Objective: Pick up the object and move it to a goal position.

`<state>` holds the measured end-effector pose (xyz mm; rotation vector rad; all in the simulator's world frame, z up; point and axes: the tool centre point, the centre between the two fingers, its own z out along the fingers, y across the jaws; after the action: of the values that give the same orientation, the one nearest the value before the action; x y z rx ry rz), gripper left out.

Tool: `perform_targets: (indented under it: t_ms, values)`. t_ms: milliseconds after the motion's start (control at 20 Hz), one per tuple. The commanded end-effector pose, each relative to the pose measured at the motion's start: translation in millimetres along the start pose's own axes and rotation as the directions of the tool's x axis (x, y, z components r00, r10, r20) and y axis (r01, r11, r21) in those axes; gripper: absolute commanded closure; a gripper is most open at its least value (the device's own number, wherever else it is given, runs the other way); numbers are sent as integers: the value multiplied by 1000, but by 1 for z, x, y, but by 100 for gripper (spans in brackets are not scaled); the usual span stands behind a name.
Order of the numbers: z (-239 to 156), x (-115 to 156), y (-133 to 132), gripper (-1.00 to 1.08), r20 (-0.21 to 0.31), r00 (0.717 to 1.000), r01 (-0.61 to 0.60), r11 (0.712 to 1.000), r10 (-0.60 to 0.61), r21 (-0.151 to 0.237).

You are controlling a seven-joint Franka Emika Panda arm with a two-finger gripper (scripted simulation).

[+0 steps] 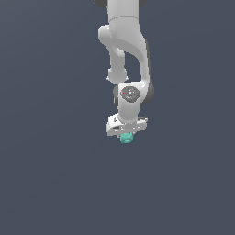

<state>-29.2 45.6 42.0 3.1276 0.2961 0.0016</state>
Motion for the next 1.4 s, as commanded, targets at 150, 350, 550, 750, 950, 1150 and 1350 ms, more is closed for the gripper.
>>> perform_targets:
  t_ms: [150,350,550,750,950,1150,1350]
  values:
    - [-5,-15,-3,108,0,1000,0,1000,0,0]
    - [-11,-33,-8,108,0,1000,0,1000,0,0]
    - [-19,-57,-13,108,0,1000,0,1000,0,0]
    - [-26,-81,-19,108,1,1000,0,1000,0,0]
    - [-33,-99,-23,108,1,1000,0,1000,0,0]
    - [-37,-111,-26,108,1,1000,0,1000,0,0]
    - [-40,-117,-28,108,1,1000,0,1000,0,0]
